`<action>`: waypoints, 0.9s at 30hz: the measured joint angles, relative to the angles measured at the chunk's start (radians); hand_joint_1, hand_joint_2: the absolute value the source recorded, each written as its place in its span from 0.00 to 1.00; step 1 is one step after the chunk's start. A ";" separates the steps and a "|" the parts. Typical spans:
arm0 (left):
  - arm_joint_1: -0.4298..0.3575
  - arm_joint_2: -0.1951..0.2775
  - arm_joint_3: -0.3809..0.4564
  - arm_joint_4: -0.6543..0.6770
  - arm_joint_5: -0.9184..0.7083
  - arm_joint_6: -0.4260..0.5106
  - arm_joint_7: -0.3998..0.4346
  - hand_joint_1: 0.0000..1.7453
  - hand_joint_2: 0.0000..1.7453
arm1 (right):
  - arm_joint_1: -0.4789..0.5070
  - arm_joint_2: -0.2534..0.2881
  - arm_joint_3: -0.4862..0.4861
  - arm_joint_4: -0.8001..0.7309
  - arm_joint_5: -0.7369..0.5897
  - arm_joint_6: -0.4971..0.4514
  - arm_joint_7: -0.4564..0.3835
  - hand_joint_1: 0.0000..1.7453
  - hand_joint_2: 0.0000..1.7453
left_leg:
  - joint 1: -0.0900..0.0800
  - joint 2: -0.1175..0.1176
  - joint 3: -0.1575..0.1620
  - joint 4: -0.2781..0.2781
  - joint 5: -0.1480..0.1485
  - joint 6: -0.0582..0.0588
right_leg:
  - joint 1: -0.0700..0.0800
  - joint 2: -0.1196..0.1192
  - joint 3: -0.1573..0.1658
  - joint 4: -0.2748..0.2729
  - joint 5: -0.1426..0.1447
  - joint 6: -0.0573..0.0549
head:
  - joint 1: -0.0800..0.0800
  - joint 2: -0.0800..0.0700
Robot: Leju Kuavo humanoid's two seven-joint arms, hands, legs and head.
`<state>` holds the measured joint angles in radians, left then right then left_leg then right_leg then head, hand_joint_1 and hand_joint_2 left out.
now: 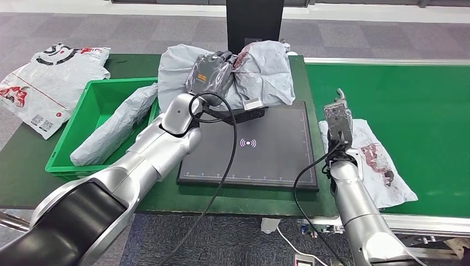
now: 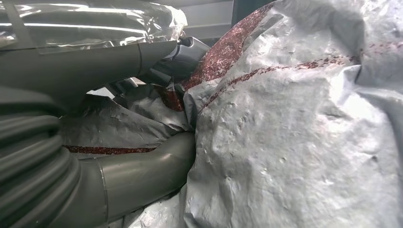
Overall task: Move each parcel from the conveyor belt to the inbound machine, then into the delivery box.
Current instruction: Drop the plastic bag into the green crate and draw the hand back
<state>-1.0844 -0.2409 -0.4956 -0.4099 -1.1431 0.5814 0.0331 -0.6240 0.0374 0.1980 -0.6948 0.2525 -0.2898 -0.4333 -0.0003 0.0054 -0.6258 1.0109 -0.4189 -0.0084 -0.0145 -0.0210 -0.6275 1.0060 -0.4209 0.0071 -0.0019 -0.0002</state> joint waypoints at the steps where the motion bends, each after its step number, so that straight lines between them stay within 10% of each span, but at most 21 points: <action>1: 0.001 0.002 0.000 0.001 -0.026 -0.001 0.026 1.00 1.00 | 0.002 0.001 0.000 -0.004 0.004 0.003 0.005 0.00 0.00 | 0.000 0.000 0.000 0.000 0.000 0.000 | 0.000 0.000 0.000 0.000 0.000 0.000 | 0.000 0.000; 5: -0.002 0.051 -0.001 0.012 -0.229 -0.010 0.271 1.00 1.00 | 0.012 0.004 0.000 -0.018 0.020 0.006 0.027 0.00 0.00 | 0.000 0.002 -0.001 -0.001 0.000 -0.001 | 0.000 0.003 -0.001 0.001 0.000 0.000 | 0.000 0.000; 9: -0.033 0.197 -0.003 0.041 -0.335 -0.041 0.551 1.00 1.00 | 0.012 -0.006 0.000 -0.021 0.009 0.009 0.048 0.00 0.00 | 0.000 0.017 0.001 -0.001 -0.001 -0.004 | 0.001 0.016 -0.007 0.001 0.003 -0.004 | -0.001 0.000; 14: -0.039 0.304 0.031 0.079 -0.236 -0.020 0.399 1.00 1.00 | 0.008 -0.059 -0.001 -0.009 -0.034 0.011 0.026 0.00 0.00 | 0.004 0.008 -0.001 -0.001 0.001 -0.006 | 0.005 0.007 -0.005 0.001 0.001 -0.007 | -0.001 0.000; 27: -0.003 0.361 0.093 0.102 -0.265 0.060 0.377 1.00 1.00 | 0.139 -0.097 -0.001 -0.107 -0.064 -0.007 0.021 0.00 0.00 | 0.003 0.006 -0.002 -0.001 -0.001 -0.006 | 0.004 0.006 -0.006 0.001 0.000 -0.006 | -0.001 0.000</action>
<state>-1.0878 0.1205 -0.4023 -0.3082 -1.4083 0.6413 0.4099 -0.4850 -0.0592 0.1968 -0.8013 0.1883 -0.2968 -0.4127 0.0029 0.0115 -0.6275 1.0100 -0.4202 -0.0142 -0.0107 -0.0150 -0.6332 1.0070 -0.4210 0.0007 -0.0028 -0.0002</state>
